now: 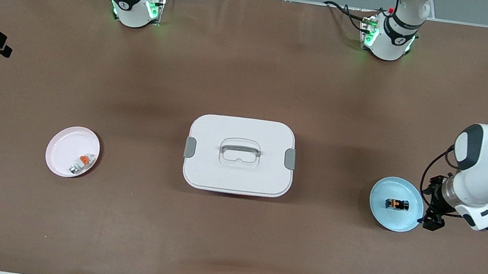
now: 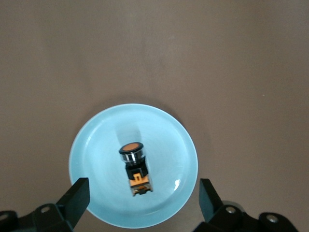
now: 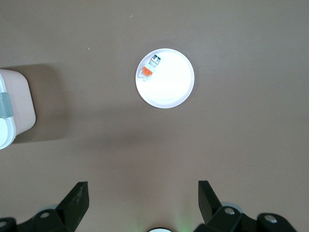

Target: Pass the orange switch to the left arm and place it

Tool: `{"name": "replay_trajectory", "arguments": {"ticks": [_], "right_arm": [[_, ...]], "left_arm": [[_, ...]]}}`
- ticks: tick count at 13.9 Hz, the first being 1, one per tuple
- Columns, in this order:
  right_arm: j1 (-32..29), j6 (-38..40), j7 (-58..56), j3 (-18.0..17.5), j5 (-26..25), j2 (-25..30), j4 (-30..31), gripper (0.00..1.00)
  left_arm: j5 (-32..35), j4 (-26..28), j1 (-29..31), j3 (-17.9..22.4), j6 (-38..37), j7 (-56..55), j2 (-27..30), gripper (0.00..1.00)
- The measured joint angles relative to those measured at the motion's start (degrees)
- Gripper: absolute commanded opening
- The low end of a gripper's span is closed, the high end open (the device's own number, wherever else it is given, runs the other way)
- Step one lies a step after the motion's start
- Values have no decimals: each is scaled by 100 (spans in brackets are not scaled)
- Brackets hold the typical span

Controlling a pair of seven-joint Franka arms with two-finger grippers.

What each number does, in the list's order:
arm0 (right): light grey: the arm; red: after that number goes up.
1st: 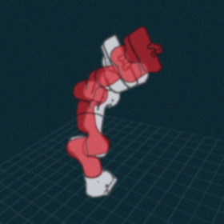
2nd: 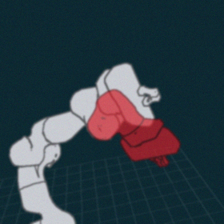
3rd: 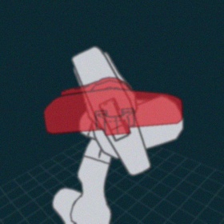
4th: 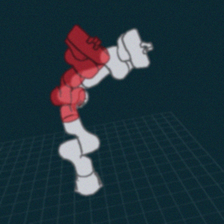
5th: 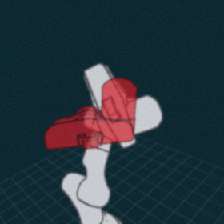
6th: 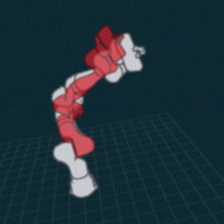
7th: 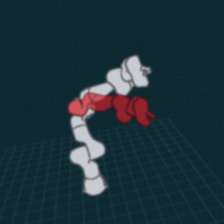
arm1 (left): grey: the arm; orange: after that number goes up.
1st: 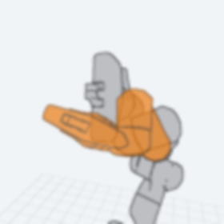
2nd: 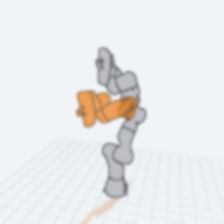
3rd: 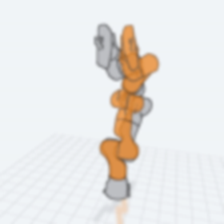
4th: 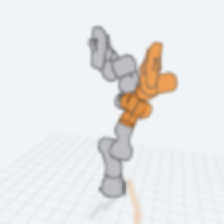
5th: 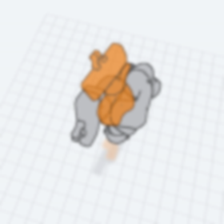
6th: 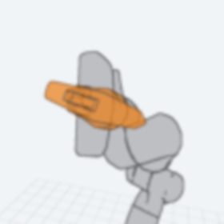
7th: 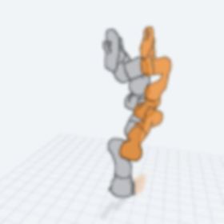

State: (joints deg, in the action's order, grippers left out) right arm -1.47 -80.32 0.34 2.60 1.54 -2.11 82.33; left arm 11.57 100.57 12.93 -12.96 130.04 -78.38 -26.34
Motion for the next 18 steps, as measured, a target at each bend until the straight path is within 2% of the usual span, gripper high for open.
{"name": "replay_trajectory", "arguments": {"ticks": [4, 6, 9, 13, 18], "right_arm": [[0, 48, 5, 7, 0, 22, -13, 100], [-2, 59, 10, 20, 0, 25, -14, 100], [-7, 66, 12, 41, 0, 27, -15, 100], [-2, 191, 12, 32, 0, 27, -15, 100], [-2, 318, 12, 31, 1, 27, -15, 100]], "left_arm": [[-1, 17, -20, 286, -436, 1358, 340, 100], [-148, 18, -110, 571, -711, 2274, 557, 100], [-607, 28, -723, 1544, -1115, 3651, 977, 100], [-686, 79, -1468, 2393, -1327, 4461, 1291, 100], [-696, 71, -1600, 2675, -1516, 5773, 1583, 100]]}}
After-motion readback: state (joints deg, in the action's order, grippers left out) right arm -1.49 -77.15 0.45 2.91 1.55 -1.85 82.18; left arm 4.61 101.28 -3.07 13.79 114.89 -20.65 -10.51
